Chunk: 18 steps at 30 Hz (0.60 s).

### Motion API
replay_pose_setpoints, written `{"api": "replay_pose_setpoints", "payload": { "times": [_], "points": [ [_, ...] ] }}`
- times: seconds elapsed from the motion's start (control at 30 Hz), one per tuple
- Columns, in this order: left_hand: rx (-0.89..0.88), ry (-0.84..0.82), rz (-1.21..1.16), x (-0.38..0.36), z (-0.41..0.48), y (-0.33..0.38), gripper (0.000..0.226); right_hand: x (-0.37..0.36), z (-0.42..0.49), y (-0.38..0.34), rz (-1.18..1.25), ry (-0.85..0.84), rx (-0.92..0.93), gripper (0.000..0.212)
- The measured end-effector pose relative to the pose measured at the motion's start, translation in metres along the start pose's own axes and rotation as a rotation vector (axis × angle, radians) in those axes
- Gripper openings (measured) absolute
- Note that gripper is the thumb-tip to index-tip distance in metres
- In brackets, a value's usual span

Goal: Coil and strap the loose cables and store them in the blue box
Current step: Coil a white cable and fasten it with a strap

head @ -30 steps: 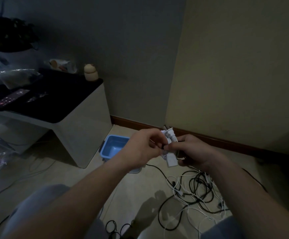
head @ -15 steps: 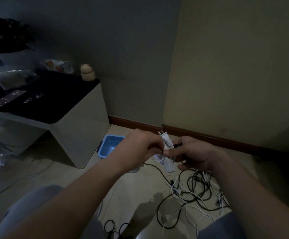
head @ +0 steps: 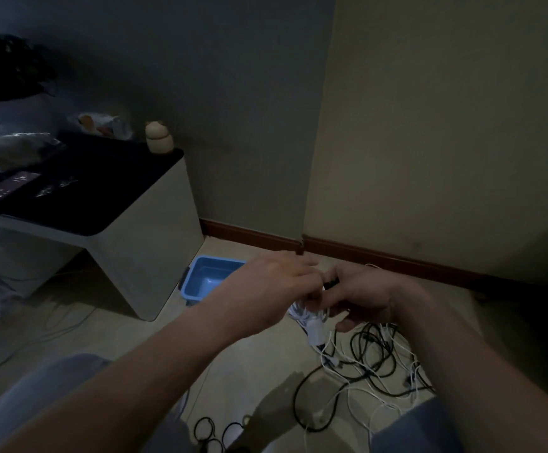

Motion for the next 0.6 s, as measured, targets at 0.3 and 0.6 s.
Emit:
{"api": "replay_pose_setpoints", "payload": {
  "times": [0.3,0.6],
  "points": [
    [0.177,-0.009,-0.331,-0.006,-0.004,-0.015,0.009,-0.002,-0.002,-0.002,-0.095,-0.044,0.017,0.01],
    [0.238,-0.037,-0.494,-0.014,-0.008,-0.021,0.012,-0.011,-0.003,-0.007,-0.168,-0.096,0.04,0.01]
  ]
}}
Point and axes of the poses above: each hand's wrist, its own z-axis towards the middle knuckle, its own x-axis out of the back of the hand, y = z × x, the point moved 5 cm from there along z, towards the middle knuckle, and after that the axes turned 9 degrees about -z, right-handed, at the moved point
